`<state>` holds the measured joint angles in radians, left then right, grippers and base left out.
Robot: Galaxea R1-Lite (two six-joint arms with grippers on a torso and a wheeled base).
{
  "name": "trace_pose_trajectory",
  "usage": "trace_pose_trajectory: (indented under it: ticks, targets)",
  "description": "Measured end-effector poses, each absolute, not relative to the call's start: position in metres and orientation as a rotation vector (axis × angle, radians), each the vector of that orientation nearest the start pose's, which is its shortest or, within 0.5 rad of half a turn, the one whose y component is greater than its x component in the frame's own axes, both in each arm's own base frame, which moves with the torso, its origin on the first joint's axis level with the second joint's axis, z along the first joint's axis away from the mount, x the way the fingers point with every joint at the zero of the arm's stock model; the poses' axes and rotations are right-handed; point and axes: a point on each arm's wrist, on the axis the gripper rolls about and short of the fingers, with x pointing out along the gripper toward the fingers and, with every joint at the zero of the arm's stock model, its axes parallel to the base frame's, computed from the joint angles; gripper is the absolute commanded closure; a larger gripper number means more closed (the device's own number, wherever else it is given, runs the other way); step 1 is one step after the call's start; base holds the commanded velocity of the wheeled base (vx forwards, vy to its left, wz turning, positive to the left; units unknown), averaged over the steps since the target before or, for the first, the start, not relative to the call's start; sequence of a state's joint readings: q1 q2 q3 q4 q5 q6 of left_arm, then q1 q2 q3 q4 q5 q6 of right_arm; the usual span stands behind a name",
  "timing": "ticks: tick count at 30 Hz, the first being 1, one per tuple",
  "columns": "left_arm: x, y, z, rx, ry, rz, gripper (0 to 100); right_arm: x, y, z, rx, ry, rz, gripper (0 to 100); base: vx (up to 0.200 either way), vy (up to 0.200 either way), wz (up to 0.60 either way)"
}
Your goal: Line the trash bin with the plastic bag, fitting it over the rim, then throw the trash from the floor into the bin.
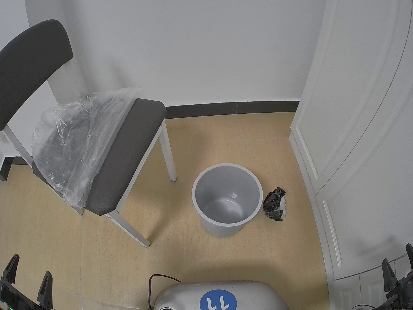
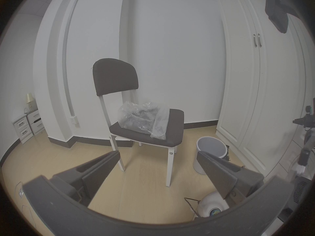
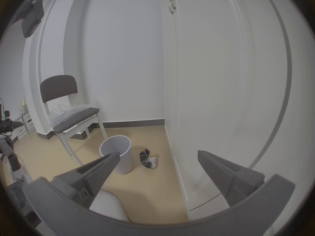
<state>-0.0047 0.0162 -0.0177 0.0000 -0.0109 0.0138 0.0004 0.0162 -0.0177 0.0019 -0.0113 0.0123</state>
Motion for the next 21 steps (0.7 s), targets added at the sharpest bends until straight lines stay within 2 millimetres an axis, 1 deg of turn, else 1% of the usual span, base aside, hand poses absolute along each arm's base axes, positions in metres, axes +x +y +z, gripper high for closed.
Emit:
trace_pose_trajectory:
  ticks: [8, 21]
  targets:
    - [-0.0229, 0.0001, 0.0807, -0.002, -0.001, -0.006, 0, -0.0229, -0.0002, 0.0805, 0.011, 0.0, -0.011, 0, 0.0, 0.0, 0.0]
    - [-0.0229, -0.0006, 0.0807, 0.039, -0.002, -0.035, 0, -0.0229, -0.0001, 0.0803, -0.03, 0.003, -0.005, 0, 0.0, 0.0, 0.0]
